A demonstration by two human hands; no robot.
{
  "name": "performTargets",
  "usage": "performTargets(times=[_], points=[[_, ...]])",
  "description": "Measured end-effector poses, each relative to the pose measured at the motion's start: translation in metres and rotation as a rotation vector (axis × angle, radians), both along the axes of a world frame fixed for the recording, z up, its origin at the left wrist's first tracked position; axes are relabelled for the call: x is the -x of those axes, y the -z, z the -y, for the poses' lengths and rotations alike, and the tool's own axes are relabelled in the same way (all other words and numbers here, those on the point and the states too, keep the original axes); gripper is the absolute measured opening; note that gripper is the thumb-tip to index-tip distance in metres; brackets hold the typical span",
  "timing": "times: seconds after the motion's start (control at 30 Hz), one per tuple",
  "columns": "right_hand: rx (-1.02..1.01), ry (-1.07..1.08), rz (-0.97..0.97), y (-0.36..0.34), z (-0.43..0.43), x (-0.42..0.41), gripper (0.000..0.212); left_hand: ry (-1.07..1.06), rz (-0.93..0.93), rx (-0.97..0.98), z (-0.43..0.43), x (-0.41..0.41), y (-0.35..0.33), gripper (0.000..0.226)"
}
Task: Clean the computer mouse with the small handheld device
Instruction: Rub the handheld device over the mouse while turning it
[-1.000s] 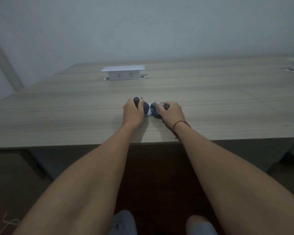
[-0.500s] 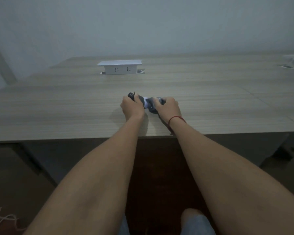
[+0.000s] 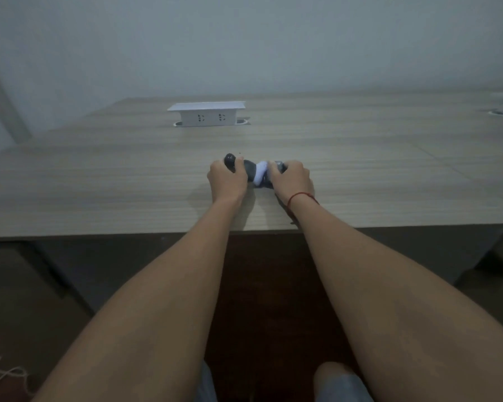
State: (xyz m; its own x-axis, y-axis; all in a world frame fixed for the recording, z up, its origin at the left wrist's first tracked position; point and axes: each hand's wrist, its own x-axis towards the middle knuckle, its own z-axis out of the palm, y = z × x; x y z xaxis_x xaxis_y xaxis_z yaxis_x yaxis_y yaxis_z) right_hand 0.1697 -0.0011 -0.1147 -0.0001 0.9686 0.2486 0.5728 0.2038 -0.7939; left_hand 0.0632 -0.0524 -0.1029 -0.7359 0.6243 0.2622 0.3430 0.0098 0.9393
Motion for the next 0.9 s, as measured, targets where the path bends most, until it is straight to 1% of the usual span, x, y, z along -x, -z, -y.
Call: performTargets(times=[0.13, 0.27, 0.37, 0.53, 0.67, 0.8, 0.9], points=[[-0.005, -0.01, 0.003, 0.0041, -0.002, 0.0011, 0.045, -0.02, -0.072, 0.003, -0.0053, -0.0035, -0.0016, 0.038], [-0.005, -0.011, 0.003, 0.0009, -0.0022, -0.0011, 0.043, 0.049, -0.036, -0.034, -0.0045, 0.0011, 0.0008, 0.039], [-0.008, -0.013, -0.025, 0.0022, -0.0017, 0.0005, 0.043, 0.075, 0.002, -0.022, -0.0047, 0.0018, 0.0027, 0.037], [-0.011, -0.018, -0.006, 0.0017, 0.0002, 0.001, 0.044, -0.017, -0.084, -0.004, -0.0065, 0.0002, -0.0011, 0.035], [-0.02, -0.042, -0.018, 0.0025, -0.0001, 0.001, 0.044, -0.019, -0.129, -0.004, -0.0104, -0.0058, -0.0046, 0.029], [-0.015, -0.045, -0.018, 0.0024, -0.0021, 0.0014, 0.043, 0.019, -0.16, -0.045, -0.0092, -0.0039, -0.0028, 0.036], [-0.01, -0.021, -0.017, 0.0, 0.001, 0.0012, 0.044, 0.018, -0.121, -0.044, -0.0059, -0.0015, -0.0021, 0.038]])
